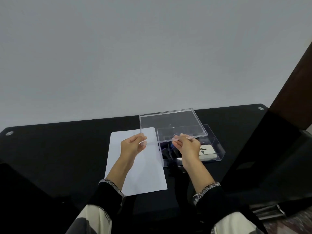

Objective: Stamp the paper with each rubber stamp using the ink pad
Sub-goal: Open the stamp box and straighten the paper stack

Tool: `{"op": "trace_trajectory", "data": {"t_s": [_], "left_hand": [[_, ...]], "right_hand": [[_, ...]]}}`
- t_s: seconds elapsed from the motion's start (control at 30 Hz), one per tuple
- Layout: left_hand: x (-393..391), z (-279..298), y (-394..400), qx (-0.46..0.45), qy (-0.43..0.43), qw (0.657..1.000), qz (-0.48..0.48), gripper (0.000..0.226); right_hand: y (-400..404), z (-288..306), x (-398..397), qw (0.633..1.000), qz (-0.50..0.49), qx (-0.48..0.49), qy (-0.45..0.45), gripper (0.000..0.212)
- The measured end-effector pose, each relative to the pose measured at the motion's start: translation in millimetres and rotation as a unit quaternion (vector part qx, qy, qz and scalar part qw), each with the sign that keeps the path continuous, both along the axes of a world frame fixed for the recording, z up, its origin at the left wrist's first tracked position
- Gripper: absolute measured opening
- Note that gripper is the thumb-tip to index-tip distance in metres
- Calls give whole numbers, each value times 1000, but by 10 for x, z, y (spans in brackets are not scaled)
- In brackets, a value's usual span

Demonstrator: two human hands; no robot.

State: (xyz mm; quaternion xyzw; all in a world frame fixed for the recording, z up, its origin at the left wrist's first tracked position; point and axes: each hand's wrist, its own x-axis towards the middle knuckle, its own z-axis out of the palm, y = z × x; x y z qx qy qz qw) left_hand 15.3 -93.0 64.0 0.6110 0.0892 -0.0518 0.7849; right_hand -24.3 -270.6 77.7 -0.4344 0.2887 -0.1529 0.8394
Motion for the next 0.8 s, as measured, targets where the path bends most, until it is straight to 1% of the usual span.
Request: {"op": "trace_trajectory", "data": {"t_s": [0.1, 0.13, 0.17, 0.23, 0.3, 0.33, 0.4, 0.43, 0.5, 0.57, 0.7, 0.8], "left_hand": [[104, -47, 55, 38, -18, 998, -49, 23], [147, -104, 81, 86, -32, 994, -62, 26], [187, -188, 116, 158, -54, 983, -70, 28], [247, -410, 200, 308, -96, 944, -73, 31], [288, -648, 293, 423, -117, 896, -67, 34], [309, -741, 330, 478, -127, 867, -61, 37], [354, -881, 369, 569, -141, 808, -59, 45], [362, -909, 371, 596, -142, 788, -61, 50], [382, -952, 357, 624, -147, 765, -56, 66], [398, -981, 346, 633, -155, 757, -45, 75], [405, -1008, 330, 639, -160, 751, -44, 80], [391, -1009, 327, 638, -162, 751, -43, 80]], "right_hand": [[-59, 79, 182, 1000, -5, -16, 8, 7], [-88, 105, 268, 1000, -12, -18, 15, 6], [-125, 130, 354, 999, -20, -23, 22, 7], [-191, 185, 540, 998, -33, -45, 44, 9], [-249, 225, 707, 995, -39, -56, 66, 7], [-275, 242, 785, 994, -42, -60, 79, 7], [-320, 249, 949, 992, -44, -67, 96, 10], [-336, 247, 1021, 992, -45, -69, 99, 13], [-366, 212, 1155, 990, -43, -79, 112, 24], [-381, 167, 1272, 987, -41, -87, 133, 35], [-390, 83, 1444, 983, -32, -79, 162, 44], [-334, 28, 1499, 985, -12, -67, 159, 46]]}}
